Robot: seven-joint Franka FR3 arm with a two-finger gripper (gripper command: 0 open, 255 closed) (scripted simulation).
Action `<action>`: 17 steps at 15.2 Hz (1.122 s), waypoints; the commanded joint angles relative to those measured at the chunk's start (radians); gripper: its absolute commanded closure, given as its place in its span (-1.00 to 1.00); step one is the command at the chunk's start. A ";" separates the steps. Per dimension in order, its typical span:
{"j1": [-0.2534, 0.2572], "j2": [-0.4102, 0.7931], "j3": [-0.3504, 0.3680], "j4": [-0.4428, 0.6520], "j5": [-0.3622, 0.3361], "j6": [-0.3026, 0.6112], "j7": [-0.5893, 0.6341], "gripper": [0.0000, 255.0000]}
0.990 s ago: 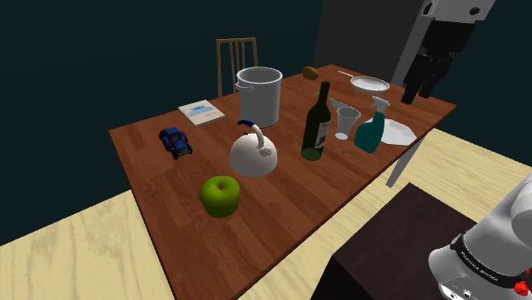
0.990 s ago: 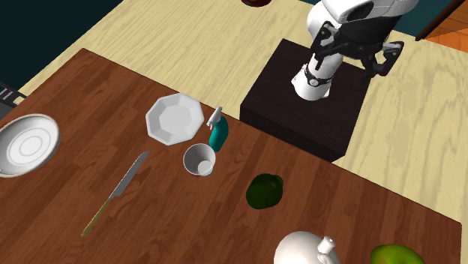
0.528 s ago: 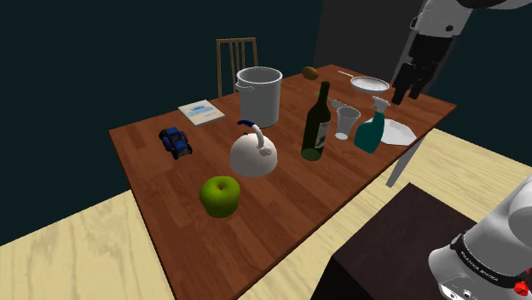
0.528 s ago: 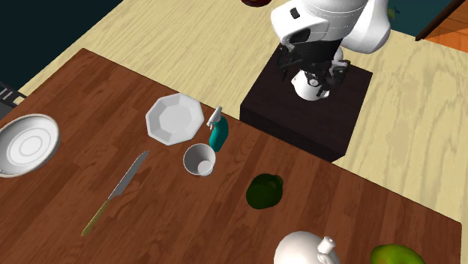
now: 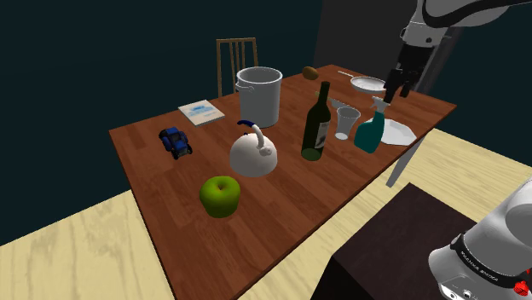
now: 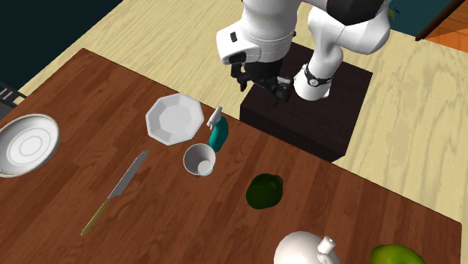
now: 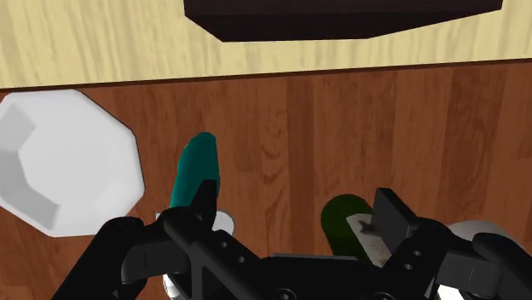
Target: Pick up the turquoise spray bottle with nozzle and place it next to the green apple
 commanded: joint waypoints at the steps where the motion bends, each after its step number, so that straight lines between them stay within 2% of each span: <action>1: -0.008 0.066 -0.023 0.023 -0.007 0.049 -0.027 -1.00; 8: -0.039 0.287 -0.102 0.149 0.001 0.158 -0.129 -1.00; 17: -0.041 0.326 -0.108 0.084 0.010 0.262 -0.138 -1.00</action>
